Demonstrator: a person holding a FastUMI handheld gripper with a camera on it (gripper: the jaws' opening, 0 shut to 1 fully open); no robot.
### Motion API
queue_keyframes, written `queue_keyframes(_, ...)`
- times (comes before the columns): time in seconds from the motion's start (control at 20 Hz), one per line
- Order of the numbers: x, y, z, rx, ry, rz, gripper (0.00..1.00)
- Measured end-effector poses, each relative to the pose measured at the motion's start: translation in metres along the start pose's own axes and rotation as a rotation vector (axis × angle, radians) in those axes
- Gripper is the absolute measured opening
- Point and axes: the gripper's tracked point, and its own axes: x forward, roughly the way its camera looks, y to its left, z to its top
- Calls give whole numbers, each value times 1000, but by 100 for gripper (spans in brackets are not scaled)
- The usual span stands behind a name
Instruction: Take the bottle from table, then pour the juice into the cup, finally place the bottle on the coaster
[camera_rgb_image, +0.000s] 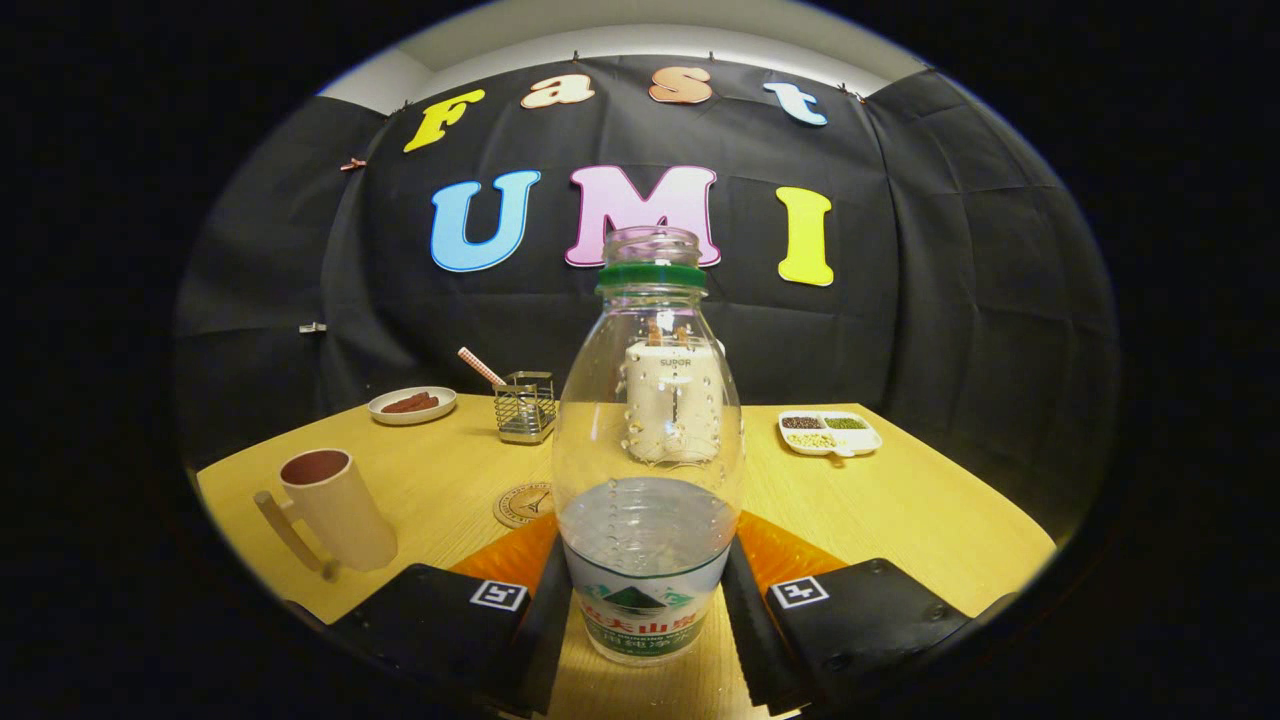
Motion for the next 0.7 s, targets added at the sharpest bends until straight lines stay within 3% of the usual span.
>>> queue_keyframes(0.1,0,-5,19,-39,0,-51,71)
queue_keyframes(0.4,-5,16,86,-289,-34,-58,71)
queue_keyframes(0.7,-9,37,109,-571,11,-58,70)
